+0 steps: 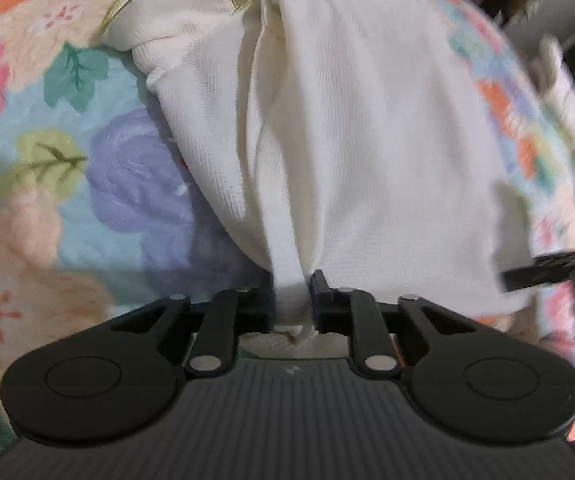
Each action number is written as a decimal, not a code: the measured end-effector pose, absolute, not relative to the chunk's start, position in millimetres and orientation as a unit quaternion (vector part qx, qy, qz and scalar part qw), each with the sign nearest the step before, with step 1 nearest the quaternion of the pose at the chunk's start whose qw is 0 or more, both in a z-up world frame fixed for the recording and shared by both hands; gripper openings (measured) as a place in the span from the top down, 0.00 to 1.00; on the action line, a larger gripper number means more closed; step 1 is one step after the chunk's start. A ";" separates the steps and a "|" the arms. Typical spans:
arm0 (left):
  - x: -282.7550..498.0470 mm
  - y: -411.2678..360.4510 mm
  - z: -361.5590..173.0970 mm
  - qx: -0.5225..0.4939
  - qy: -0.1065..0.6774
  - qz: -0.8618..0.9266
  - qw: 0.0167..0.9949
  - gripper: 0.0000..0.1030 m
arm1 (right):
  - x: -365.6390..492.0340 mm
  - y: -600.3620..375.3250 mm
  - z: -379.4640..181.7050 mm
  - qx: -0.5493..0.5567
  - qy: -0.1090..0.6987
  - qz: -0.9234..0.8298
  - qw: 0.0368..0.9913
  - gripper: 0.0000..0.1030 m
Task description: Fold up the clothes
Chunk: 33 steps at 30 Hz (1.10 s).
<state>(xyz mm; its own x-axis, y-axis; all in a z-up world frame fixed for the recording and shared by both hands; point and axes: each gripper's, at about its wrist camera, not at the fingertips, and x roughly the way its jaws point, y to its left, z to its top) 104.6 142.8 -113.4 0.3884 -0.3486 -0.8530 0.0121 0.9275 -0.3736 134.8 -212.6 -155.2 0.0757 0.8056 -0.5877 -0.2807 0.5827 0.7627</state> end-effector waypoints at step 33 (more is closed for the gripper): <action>448.6 119.3 -10.9 -0.093 0.410 -0.073 0.904 0.88 | 442.9 -187.0 -9.3 0.151 0.424 0.245 0.859 0.93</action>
<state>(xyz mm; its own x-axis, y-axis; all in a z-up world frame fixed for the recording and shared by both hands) 448.6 119.3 -10.9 0.6534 -0.2079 -0.7279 0.0548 0.9720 -0.2284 442.9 -187.0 -9.3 0.5210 0.5486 -0.6539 -0.2929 0.8345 0.4667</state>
